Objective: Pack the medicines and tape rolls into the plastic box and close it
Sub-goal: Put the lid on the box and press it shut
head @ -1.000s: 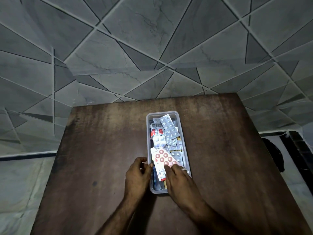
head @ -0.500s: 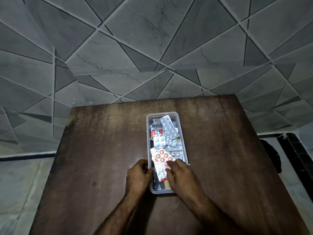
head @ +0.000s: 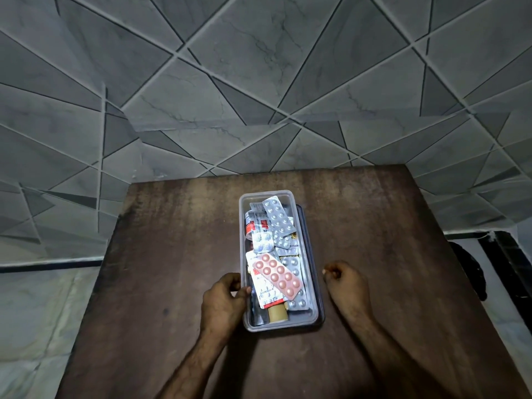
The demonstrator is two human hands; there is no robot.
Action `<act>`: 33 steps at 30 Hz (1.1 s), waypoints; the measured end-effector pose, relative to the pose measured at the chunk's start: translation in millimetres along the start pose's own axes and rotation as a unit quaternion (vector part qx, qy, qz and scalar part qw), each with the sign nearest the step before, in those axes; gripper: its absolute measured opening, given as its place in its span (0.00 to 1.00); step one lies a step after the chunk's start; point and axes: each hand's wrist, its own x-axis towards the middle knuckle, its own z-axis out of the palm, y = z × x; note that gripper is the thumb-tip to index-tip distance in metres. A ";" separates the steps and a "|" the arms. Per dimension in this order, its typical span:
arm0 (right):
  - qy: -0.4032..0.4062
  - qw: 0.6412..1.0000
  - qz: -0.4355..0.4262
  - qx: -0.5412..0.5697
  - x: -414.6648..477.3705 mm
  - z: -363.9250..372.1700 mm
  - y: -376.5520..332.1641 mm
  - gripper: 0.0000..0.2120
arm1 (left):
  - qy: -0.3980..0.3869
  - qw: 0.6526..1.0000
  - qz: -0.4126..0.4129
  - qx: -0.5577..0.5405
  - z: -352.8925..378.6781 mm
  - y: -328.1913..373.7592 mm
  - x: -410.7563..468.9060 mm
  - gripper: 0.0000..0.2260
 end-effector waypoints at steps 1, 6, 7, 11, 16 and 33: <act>-0.015 1.000 0.007 -0.010 -2.9 5.1 1.1 0.04 | 0.002 1.000 -0.001 -0.003 -2.1 -2.7 1.3 0.09; -0.047 0.998 0.031 -0.030 -13.6 31.5 4.4 0.08 | 0.009 1.000 -0.005 -0.016 -12.1 -14.4 5.1 0.10; -0.043 0.998 0.033 -0.036 -13.7 34.9 4.3 0.10 | 0.012 1.000 -0.001 -0.015 -13.6 -15.6 5.2 0.11; -0.026 0.997 0.048 -0.063 -13.3 36.9 -0.1 0.14 | 0.023 1.000 0.009 -0.010 -17.9 -16.1 2.5 0.11; -0.059 0.991 0.117 -0.009 -6.8 34.6 2.0 0.16 | 0.021 1.000 -0.001 -0.013 -20.8 -22.2 -1.1 0.11; -0.073 0.941 0.140 0.299 12.0 -40.5 -7.5 0.06 | 0.030 0.999 -0.016 -0.027 -29.7 -22.7 19.9 0.09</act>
